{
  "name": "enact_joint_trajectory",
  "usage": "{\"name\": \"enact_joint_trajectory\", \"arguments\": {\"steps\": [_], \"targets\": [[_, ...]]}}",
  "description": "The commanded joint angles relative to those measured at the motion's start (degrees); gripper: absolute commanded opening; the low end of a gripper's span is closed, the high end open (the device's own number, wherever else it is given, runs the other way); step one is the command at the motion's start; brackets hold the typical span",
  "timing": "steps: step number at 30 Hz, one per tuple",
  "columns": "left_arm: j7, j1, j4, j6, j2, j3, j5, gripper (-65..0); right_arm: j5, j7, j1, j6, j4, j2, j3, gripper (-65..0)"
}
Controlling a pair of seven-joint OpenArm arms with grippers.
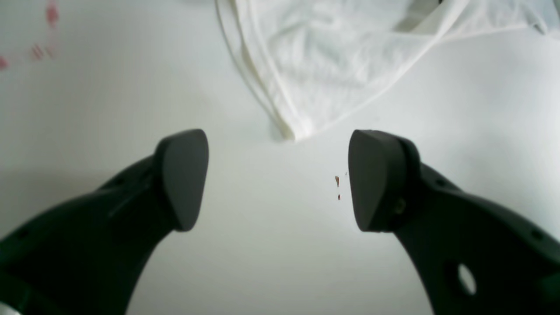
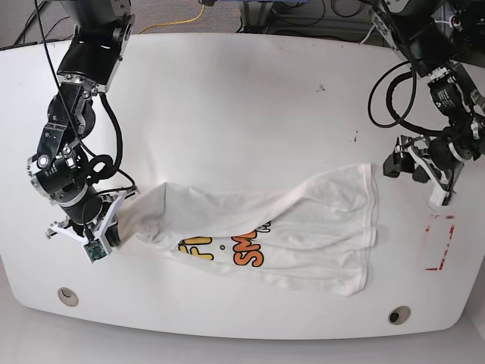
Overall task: Layout the t-shirt on the table in an organized manner, then fold the t-shirt properly
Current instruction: 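Release the shirt with the left gripper and regrasp its hem corner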
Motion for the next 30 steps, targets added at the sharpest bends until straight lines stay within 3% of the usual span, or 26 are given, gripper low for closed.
{"name": "enact_joint_trajectory", "arguments": {"steps": [1, 10, 30], "targets": [[-1.72, -0.76, -3.41, -0.21, -0.57, -0.70, -3.04, -19.2, 0.34, 1.50, 1.44, -0.27, 0.82, -0.52, 0.21, -65.0], [-6.99, -0.68, -13.17, -0.21, -0.49, -0.78, -3.65, -19.2, 0.34, 1.50, 1.44, -0.18, 0.82, -0.96, 0.30, -65.0], [-18.60, -6.39, -32.51, -0.21, -0.40, 7.30, -3.74, -19.2, 0.34, 1.50, 1.61, -0.09, 0.82, -0.96, 0.30, -65.0]]}}
